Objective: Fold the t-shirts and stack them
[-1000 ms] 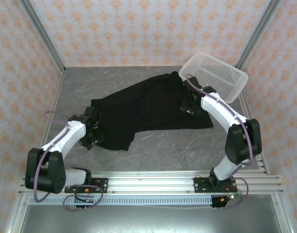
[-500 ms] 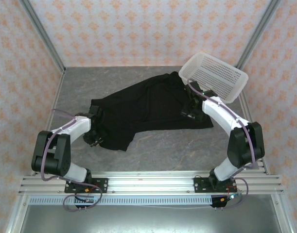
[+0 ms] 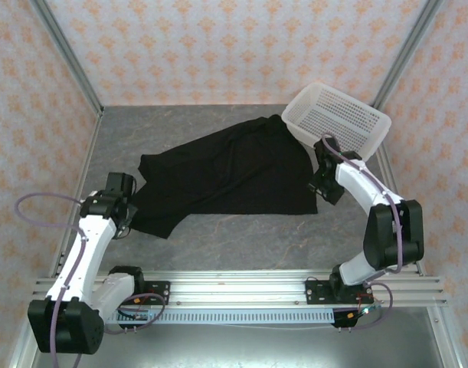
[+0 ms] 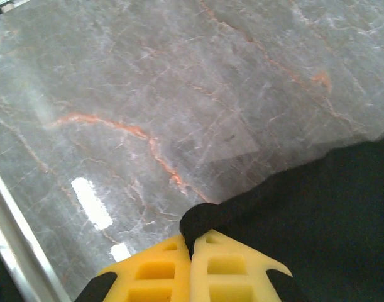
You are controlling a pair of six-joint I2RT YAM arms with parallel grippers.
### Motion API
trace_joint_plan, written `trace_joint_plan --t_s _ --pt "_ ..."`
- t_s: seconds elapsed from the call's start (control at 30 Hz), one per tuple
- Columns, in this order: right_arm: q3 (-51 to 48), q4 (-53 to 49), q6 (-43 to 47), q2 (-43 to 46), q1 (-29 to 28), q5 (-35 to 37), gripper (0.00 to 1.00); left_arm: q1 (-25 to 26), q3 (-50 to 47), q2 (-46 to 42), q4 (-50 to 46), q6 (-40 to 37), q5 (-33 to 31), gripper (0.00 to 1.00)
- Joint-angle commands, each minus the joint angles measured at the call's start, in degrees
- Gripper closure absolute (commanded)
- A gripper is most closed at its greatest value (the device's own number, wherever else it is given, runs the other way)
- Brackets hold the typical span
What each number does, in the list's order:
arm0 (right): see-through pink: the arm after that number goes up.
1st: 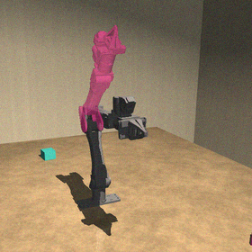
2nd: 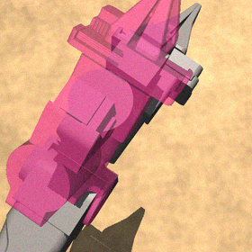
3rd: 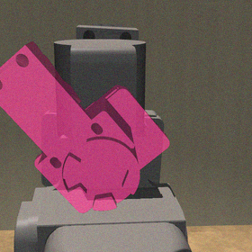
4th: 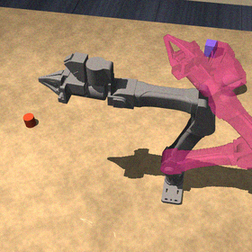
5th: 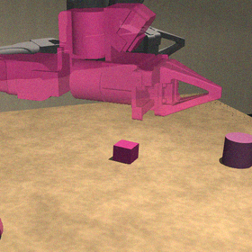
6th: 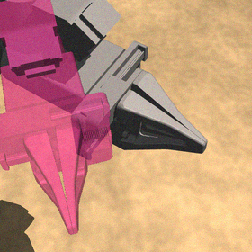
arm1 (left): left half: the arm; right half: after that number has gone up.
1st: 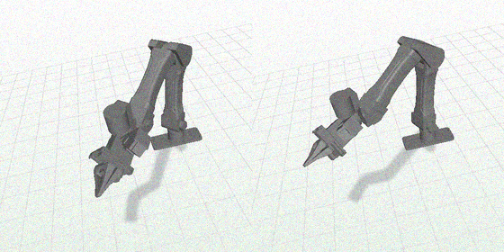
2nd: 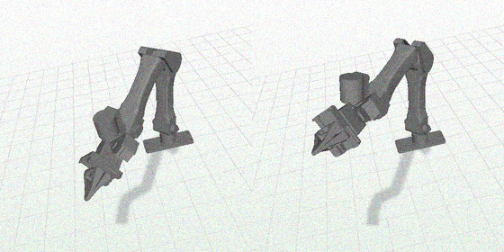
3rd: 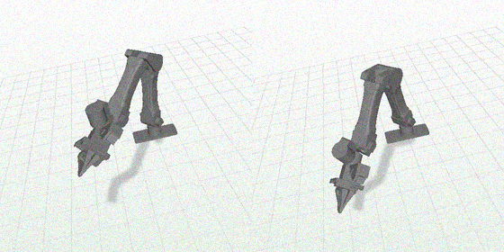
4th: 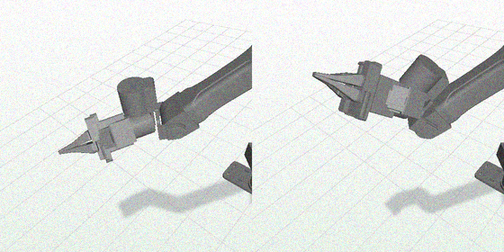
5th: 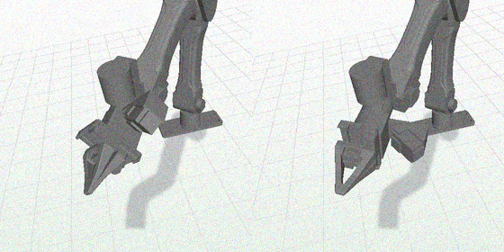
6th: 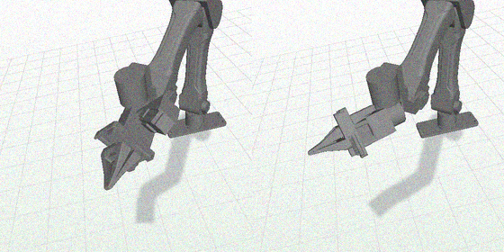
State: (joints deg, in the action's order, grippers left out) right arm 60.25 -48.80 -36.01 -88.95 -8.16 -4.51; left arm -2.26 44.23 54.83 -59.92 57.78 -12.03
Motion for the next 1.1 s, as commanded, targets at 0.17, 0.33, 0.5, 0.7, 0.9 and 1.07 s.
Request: trace_joint_plan --t_s 0.17,0.33,0.5,0.7,0.9,1.07 --pt "-6.14 1.04 -3.33 1.76 -2.02 -6.25 0.39 -0.28 -0.29 0.33 -0.46 0.54 2.26 1.0" --pt "-9.35 4.03 -4.23 1.63 -2.36 -7.37 0.38 -0.24 -0.23 0.19 0.07 -1.11 4.05 1.0" --pt "-8.26 8.4 -3.3 -2.05 -2.29 -7.93 0.39 -0.29 -0.16 0.04 1.2 -2.55 5.88 1.0" --pt "-8.71 12.17 -2.94 -5.67 -1.6 -8.77 0.58 -0.29 0.29 -0.66 1.59 -2.84 8.08 1.0" --pt "-6.96 12.16 -2.95 -1.06 -1.91 -8.19 1.0 -0.29 1.7 -2.65 3.79 -2.63 11.35 1.0" --pt "5.5 8.47 1.03 2.86 -5.04 -9.47 1.0 -0.28 11.22 -4.03 4.0 -0.92 10.76 1.0"
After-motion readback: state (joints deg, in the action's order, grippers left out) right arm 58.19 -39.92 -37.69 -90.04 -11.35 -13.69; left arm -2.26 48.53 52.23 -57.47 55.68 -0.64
